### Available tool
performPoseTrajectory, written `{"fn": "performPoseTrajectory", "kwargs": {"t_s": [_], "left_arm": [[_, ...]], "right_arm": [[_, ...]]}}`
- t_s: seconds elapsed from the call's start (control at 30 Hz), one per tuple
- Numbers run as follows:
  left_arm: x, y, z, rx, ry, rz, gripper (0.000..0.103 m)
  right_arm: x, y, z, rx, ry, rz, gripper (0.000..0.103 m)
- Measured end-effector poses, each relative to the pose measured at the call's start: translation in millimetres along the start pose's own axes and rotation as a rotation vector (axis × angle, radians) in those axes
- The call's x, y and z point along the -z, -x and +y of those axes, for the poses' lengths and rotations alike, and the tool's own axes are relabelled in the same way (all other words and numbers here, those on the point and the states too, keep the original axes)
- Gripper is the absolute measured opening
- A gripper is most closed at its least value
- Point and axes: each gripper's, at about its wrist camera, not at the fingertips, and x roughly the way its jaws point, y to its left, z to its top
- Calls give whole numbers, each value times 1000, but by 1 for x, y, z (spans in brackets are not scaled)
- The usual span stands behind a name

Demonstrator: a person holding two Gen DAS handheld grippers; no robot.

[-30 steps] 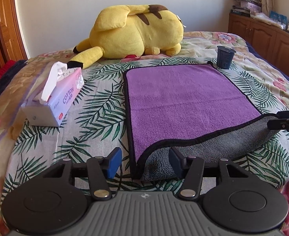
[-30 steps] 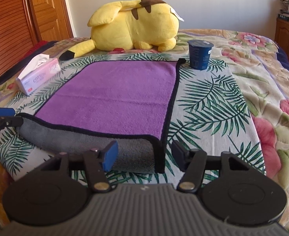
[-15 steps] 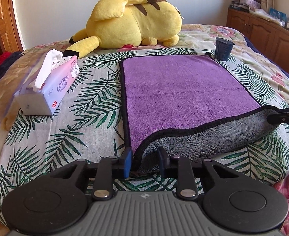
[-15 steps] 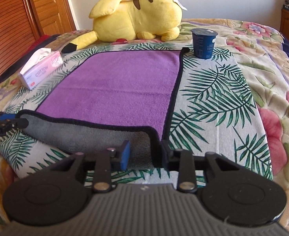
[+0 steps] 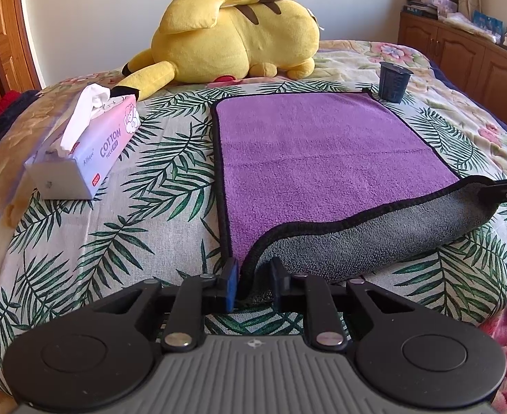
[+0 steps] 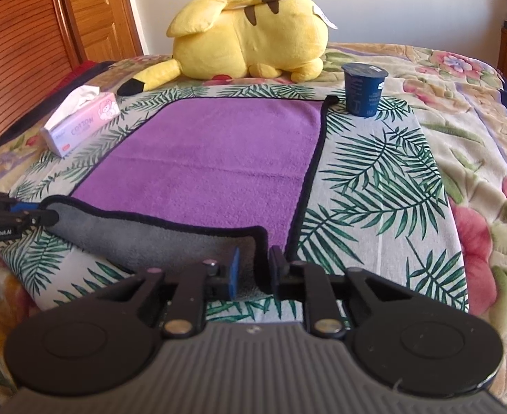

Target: Fold towel

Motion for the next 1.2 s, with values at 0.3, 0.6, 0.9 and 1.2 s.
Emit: {"fn": "performPoseTrajectory", "kwargs": {"t_s": [0.3,0.6,0.9,1.2], "left_arm": [[-3,7,-1,13,8,-39,0],[-13,21,-1,25,22,-100,0],[-24,30,-3,41,10,-131,0],[-41,33,-3,48,-13,-178,0]], "right_arm": [[1,2,1,36,16,-29,4],[-4,11,1,31,9,-107,4],[-9,14,2,22,24,-146,3],[-18,12,-1,25,41,-186,3]]}}
